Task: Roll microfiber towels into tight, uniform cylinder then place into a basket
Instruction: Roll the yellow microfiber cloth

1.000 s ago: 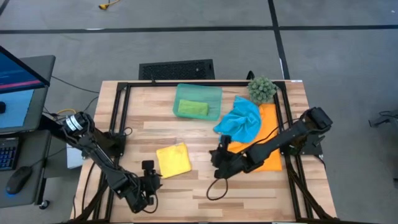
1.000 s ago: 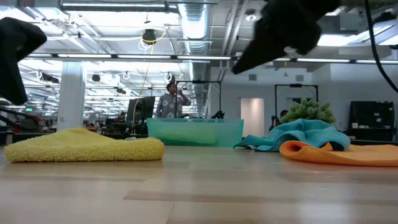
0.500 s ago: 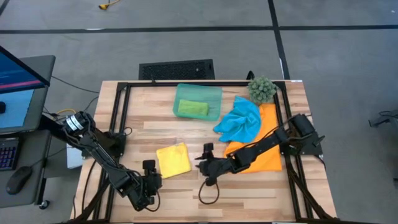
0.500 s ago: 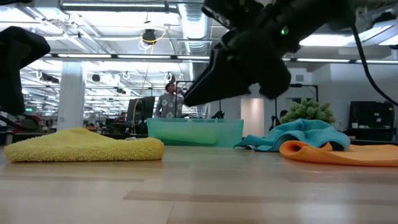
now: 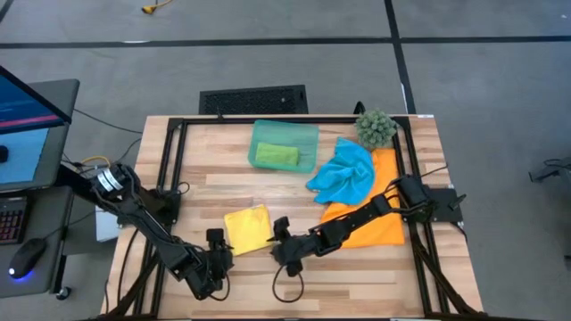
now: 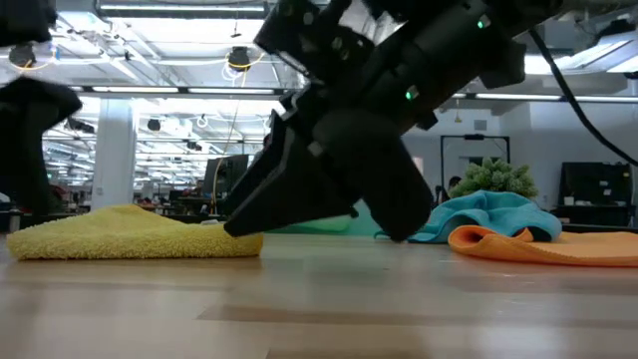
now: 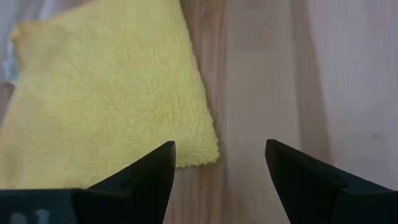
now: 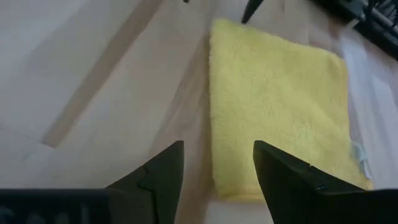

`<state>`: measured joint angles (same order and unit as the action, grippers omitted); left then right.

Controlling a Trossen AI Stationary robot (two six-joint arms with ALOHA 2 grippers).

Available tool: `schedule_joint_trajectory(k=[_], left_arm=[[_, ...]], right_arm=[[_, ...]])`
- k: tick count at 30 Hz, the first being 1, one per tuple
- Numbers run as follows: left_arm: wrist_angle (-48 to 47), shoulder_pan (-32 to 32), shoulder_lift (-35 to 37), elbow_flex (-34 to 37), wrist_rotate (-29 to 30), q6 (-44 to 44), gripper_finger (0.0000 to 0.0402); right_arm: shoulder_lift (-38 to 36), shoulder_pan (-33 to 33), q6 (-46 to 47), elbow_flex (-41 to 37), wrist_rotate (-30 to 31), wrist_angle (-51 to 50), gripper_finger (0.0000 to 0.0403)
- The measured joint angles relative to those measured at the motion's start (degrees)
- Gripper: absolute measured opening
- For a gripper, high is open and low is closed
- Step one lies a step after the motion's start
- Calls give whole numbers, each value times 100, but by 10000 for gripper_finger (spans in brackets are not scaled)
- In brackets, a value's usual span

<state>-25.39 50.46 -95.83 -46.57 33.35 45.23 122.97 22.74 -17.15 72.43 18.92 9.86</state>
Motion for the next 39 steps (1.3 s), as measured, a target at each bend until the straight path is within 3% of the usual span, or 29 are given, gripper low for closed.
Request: schedule_joint_trajectory(k=[6,11,15,23,39], left_arm=[[118,-63,-457,-32,316,-236,242],[147,-176,-588,-31,402,-83,242],[127,-186,-601,-26,487,116,242],[80,-350,-597,-26,276,154,235],[-32,-476,-612,-22,114,231,80]], right_arm=[[14,-167,128,38,-17,-232,213],[14,-357,502,38,-522,-326,211],[14,-380,517,38,-568,-452,203],[117,-473,812,47,-882,-437,185],[216,-612,1547,56,-1432,-418,107]])
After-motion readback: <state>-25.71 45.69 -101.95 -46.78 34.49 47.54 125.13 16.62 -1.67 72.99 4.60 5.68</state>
